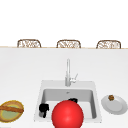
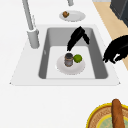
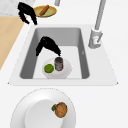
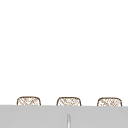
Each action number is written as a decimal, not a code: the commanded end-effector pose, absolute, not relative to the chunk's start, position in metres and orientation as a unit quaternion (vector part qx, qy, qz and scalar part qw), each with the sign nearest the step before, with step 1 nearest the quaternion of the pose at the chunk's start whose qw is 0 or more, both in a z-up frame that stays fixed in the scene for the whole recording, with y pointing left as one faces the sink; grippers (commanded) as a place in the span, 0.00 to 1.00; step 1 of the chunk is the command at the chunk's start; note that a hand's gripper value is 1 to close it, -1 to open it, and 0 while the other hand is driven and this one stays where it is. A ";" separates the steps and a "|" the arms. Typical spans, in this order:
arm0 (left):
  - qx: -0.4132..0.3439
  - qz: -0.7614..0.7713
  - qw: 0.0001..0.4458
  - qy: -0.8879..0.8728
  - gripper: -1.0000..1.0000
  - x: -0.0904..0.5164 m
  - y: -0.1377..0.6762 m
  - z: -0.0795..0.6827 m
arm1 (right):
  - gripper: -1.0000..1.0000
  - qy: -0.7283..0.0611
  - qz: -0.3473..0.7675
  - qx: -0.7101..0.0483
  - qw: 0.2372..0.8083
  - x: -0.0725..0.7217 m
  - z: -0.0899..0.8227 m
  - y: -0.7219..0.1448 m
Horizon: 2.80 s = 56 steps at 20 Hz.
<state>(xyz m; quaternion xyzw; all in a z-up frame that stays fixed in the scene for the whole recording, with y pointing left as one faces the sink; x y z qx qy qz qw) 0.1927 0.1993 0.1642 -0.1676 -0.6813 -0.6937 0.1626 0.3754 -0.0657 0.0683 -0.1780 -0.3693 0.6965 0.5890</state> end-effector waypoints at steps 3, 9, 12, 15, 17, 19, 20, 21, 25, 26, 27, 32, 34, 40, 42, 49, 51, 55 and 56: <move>-0.168 -0.694 0.163 -0.681 0.50 0.193 0.199 0.164 | 0.00 -0.363 0.698 -0.173 0.592 0.398 0.059 -0.053; -0.168 -0.694 0.163 -0.681 0.50 0.193 0.199 0.164 | 0.00 -0.354 0.719 -0.183 0.570 0.399 0.040 -0.059; -0.168 -0.694 0.163 -0.681 0.50 0.193 0.199 0.164 | 0.00 -0.353 0.717 -0.174 0.575 0.411 0.037 -0.055; -0.168 -0.694 0.163 -0.681 0.50 0.193 0.199 0.164 | 0.00 -0.341 0.721 -0.184 0.575 0.416 0.021 -0.056; -0.168 -0.694 0.163 -0.681 0.50 0.193 0.199 0.164 | 0.00 -0.341 0.722 -0.186 0.573 0.419 0.009 -0.055; -0.168 -0.694 0.163 -0.681 0.50 0.193 0.199 0.164 | 0.00 -0.349 0.719 -0.191 0.569 0.417 -0.001 -0.055; -0.168 -0.694 0.163 -0.681 0.50 0.193 0.199 0.164 | 0.00 -0.352 0.718 -0.193 0.569 0.418 -0.004 -0.056; -0.168 -0.694 0.163 -0.681 0.50 0.193 0.199 0.164 | 0.00 -0.355 0.715 -0.192 0.571 0.418 -0.005 -0.057; -0.168 -0.694 0.163 -0.681 0.50 0.193 0.199 0.164 | 0.00 -0.351 0.708 -0.184 0.584 0.423 -0.011 -0.056; -0.168 -0.694 0.163 -0.681 0.50 0.193 0.199 0.164 | 0.00 -0.350 0.709 -0.183 0.584 0.423 -0.013 -0.056; -0.168 -0.694 0.163 -0.681 0.50 0.193 0.199 0.164 | 0.00 -0.348 0.710 -0.182 0.585 0.423 -0.015 -0.056; -0.168 -0.694 0.163 -0.681 0.50 0.193 0.199 0.164 | 0.00 -0.338 0.713 -0.177 0.589 0.430 -0.023 -0.056; -0.168 -0.694 0.163 -0.681 0.50 0.193 0.199 0.164 | 0.00 -0.330 0.716 -0.181 0.588 0.433 -0.033 -0.056; -0.168 -0.694 0.163 -0.681 0.50 0.193 0.199 0.164 | 1.00 -0.282 0.730 -0.165 0.601 0.459 -0.047 -0.049; -0.168 -0.694 0.163 -0.681 0.50 0.193 0.199 0.164 | 1.00 -0.276 0.729 -0.160 0.605 0.463 -0.048 -0.048; -0.168 -0.694 0.163 -0.681 0.50 0.193 0.199 0.164 | 1.00 -0.312 0.708 -0.151 0.615 0.476 -0.034 -0.043; -0.168 -0.694 0.163 -0.681 0.50 0.193 0.199 0.164 | 1.00 -0.316 0.707 -0.150 0.615 0.476 -0.013 -0.045; -0.168 -0.694 0.163 -0.681 0.50 0.193 0.199 0.164 | 1.00 -0.322 0.701 -0.154 0.617 0.473 0.012 -0.062; -0.168 -0.694 0.163 -0.681 0.50 0.193 0.199 0.164 | 1.00 -0.321 0.697 -0.156 0.622 0.473 0.019 -0.067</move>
